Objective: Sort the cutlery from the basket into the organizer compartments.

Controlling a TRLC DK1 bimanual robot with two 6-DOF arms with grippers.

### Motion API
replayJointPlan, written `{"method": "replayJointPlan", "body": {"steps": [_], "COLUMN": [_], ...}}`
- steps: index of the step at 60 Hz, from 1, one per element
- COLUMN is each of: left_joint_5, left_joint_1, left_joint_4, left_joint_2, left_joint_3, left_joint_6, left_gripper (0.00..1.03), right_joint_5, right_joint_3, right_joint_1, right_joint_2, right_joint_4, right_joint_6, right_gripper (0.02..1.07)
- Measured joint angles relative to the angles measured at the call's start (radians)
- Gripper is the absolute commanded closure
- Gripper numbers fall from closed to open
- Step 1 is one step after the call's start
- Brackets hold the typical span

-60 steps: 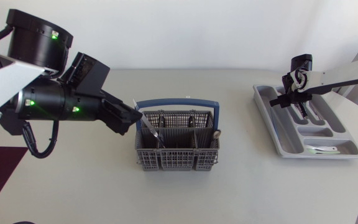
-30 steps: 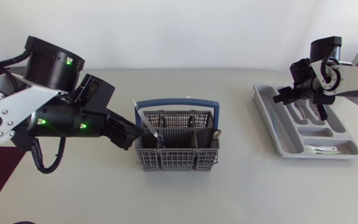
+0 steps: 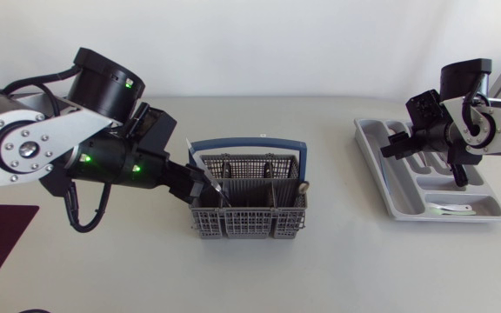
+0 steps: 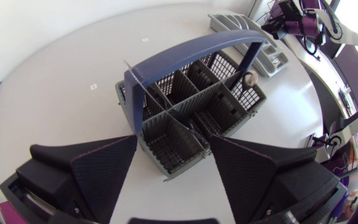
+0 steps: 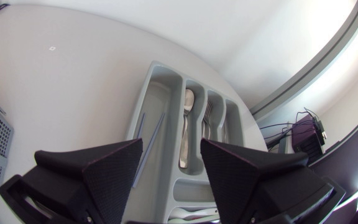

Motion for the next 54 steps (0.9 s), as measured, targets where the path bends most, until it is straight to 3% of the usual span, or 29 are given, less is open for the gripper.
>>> {"method": "replayJointPlan", "body": {"steps": [10,33,44,54], "left_joint_5": [0.0,-0.042,-0.052,-0.055], "left_joint_1": [-0.022,-0.046,-0.048,-0.067], "left_joint_4": [0.001,0.035,0.07,0.102], "left_joint_2": [0.039,0.142,0.191,0.195], "left_joint_3": [0.029,0.069,0.08,0.08], "left_joint_6": [-0.03,-0.057,-0.061,-0.076], "left_gripper": [0.43,0.5,0.69,0.99], "right_joint_5": [0.0,-0.005,-0.008,-0.008], "right_joint_3": [-0.013,-0.035,-0.046,-0.058], "right_joint_1": [0.0,0.0,0.0,-0.002], "right_joint_2": [-0.013,-0.019,-0.02,-0.02], "right_joint_4": [0.0,0.008,0.015,0.034], "right_joint_6": [0.0,0.0,-0.007,-0.019], "right_gripper": [0.39,0.39,0.39,0.39]}}
